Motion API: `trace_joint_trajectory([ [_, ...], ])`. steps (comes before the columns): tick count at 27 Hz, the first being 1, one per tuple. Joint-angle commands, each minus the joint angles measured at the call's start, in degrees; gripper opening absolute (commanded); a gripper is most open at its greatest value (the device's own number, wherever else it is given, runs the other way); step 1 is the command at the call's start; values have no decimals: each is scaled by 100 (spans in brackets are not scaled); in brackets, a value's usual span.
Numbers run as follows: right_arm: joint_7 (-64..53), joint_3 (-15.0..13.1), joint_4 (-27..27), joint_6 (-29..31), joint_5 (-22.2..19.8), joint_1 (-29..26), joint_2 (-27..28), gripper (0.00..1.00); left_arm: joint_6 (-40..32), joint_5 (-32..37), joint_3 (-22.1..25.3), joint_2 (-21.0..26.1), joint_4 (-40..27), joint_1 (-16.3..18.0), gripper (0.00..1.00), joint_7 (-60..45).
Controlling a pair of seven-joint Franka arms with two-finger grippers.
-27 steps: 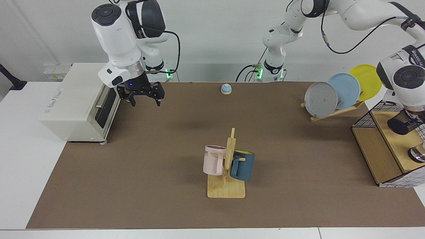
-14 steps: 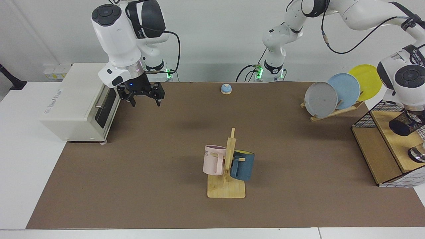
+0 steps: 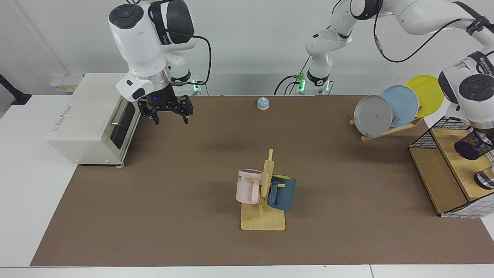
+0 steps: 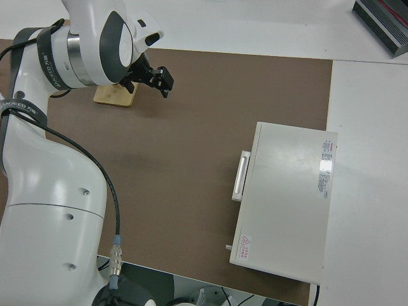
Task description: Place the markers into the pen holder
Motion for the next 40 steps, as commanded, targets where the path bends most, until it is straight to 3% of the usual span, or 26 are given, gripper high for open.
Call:
trace_joint_trajectory([
  [1,-107,24,79,47,64,-36,55,100,53,-67,-51,-147,-73,64,61,45],
  [8,-90,24,79,47,73,-27,46,100,26,-85,-86,-173,6,108,62,168],
  [17,-99,24,70,47,55,-36,46,100,-35,-489,-86,-577,6,82,64,177],
  [21,-99,24,70,47,37,-36,46,100,-211,-664,-112,-735,15,3,69,169],
  [28,-134,24,35,38,2,-88,11,100,-466,-1288,-209,-999,217,-120,99,151],
  [40,-134,6,9,-67,-33,-106,-76,100,-1125,-2167,-683,-1790,217,-138,100,-287],
])
